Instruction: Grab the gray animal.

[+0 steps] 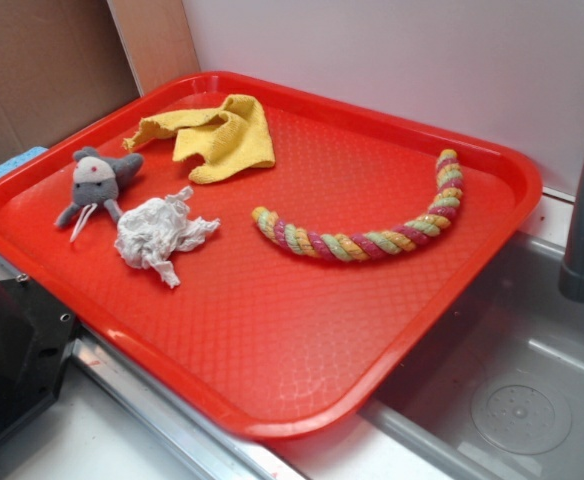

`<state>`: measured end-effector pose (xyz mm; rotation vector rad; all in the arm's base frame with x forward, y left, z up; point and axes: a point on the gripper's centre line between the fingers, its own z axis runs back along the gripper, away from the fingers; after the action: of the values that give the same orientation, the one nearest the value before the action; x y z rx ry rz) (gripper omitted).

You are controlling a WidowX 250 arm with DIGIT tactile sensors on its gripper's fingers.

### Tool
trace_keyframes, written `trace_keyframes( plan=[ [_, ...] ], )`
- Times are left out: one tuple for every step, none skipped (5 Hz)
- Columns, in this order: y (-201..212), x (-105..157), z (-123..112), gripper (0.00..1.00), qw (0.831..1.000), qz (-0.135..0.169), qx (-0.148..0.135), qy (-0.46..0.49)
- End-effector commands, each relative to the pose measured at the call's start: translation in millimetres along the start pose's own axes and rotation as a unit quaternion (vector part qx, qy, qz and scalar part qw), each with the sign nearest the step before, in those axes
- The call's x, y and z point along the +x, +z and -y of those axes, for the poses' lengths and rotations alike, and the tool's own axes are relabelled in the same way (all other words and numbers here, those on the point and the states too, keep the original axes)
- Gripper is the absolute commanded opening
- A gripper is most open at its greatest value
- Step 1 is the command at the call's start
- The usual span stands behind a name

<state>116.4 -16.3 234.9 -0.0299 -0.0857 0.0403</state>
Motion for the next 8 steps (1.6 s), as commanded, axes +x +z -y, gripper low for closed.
trace_keyframes(
  plan=[
    [0.0, 0.0, 0.0, 1.0, 1.0, 0.0, 0.0, 0.0],
    [-20.5, 15.9, -16.8, 1.0, 0.992, 0.018, -0.015, 0.122],
    [-43.8, 24.8, -26.6, 1.0, 0.976, 0.048, -0.026, 0.212],
    [-67.3, 37.4, -38.0, 1.0, 0.966, 0.064, -0.009, 0.25],
    [-91.0, 45.4, -57.6, 1.0, 0.96, 0.079, 0.007, 0.269],
    [-118.9, 49.0, -75.9, 1.0, 0.956, 0.073, 0.036, 0.283],
    [-138.7, 46.4, -92.0, 1.0, 0.95, 0.082, 0.067, 0.292],
    [-169.5, 52.0, -109.3, 1.0, 0.944, 0.068, 0.103, 0.307]
  ],
)
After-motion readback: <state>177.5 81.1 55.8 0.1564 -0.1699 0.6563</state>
